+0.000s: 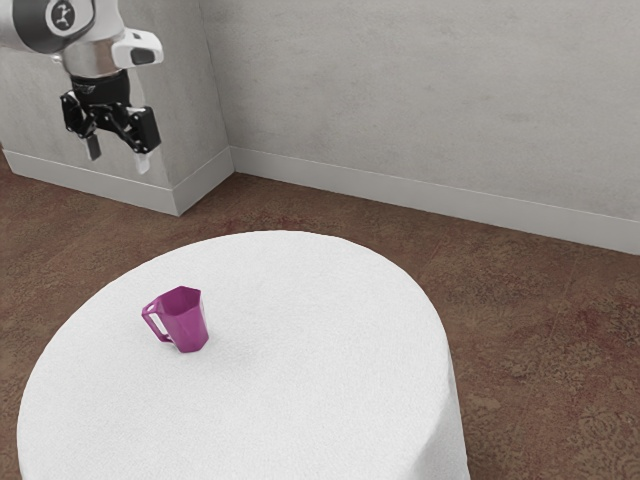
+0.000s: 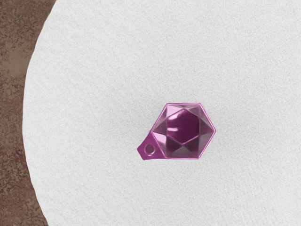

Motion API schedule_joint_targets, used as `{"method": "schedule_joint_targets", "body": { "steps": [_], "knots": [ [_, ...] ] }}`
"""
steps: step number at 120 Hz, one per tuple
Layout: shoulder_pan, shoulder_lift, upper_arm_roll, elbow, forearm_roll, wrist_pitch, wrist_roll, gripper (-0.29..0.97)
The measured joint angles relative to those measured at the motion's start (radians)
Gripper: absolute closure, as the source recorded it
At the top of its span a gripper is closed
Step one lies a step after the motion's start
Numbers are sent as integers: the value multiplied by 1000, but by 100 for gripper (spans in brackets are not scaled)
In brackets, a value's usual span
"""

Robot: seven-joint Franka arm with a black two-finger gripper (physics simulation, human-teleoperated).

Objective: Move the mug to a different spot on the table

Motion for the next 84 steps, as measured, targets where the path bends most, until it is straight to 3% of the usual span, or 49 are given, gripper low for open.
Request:
{"method": "schedule_joint_targets", "body": {
  "steps": [20,48,69,84],
  "knots": [
    [3,-6,4,-17,2,2,1,0],
    [38,-53,42,-272,7,13,14,0],
    [60,-57,41,-486,10,186,122,1],
    [79,-62,39,-553,9,301,230,1]
  ]
}}
